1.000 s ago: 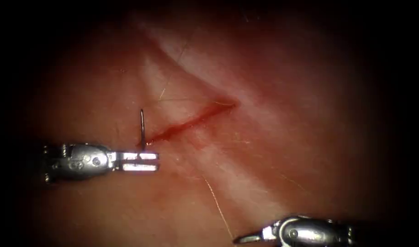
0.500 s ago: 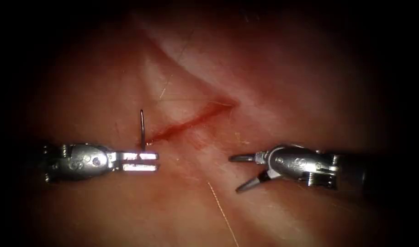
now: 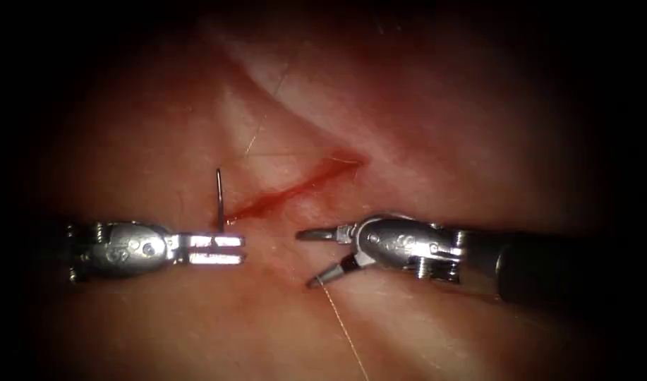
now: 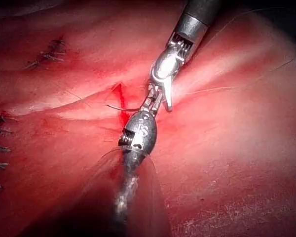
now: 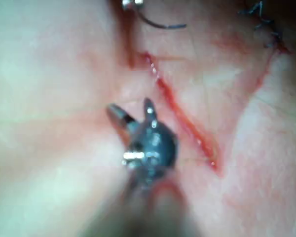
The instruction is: Wound Closure
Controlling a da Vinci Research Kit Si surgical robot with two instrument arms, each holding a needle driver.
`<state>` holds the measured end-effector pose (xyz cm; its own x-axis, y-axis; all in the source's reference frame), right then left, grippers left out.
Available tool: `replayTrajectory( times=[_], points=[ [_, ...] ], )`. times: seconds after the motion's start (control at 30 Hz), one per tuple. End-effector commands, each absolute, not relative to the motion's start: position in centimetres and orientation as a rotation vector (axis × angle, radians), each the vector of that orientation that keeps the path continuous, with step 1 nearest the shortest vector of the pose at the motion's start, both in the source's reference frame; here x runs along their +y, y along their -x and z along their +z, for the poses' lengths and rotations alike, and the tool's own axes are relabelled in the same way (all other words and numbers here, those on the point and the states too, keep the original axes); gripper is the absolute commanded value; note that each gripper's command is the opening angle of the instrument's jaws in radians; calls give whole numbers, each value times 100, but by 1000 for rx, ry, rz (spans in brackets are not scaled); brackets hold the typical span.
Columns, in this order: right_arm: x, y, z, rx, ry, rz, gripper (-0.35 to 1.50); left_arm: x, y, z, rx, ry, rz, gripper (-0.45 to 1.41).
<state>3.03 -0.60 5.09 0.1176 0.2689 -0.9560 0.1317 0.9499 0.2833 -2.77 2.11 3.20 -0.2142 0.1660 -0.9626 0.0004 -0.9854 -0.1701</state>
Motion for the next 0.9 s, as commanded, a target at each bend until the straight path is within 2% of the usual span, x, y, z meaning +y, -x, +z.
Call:
replayTrajectory(
  times=[0.03, 0.23, 0.3, 0.33, 0.37, 0.4, 0.43, 0.9],
  points=[
    [-61, -317, 510, 1467, -339, 105, 147, 211, 282, 326, -203, 1900, 2359, -45],
    [-62, -326, 507, 1472, -400, 175, 141, 211, 282, 326, -203, 1900, 2359, -45],
    [-63, -328, 505, 1486, -444, 170, 115, 211, 282, 326, -203, 1900, 2359, -45],
    [-63, -328, 505, 1489, -456, 176, 98, 211, 282, 326, -203, 1900, 2359, -45],
    [-64, -327, 505, 1499, -462, 170, 64, 211, 282, 326, -203, 1900, 2359, -45],
    [-65, -326, 505, 1520, -478, 173, -5, 211, 282, 326, -203, 1900, 2359, -45],
    [-66, -324, 505, 1529, -497, 190, -35, 211, 282, 326, -203, 1900, 2359, -45],
    [-79, -314, 506, 1501, -546, 196, -35, 211, 281, 326, -204, 1901, 2359, -45]
  ],
)
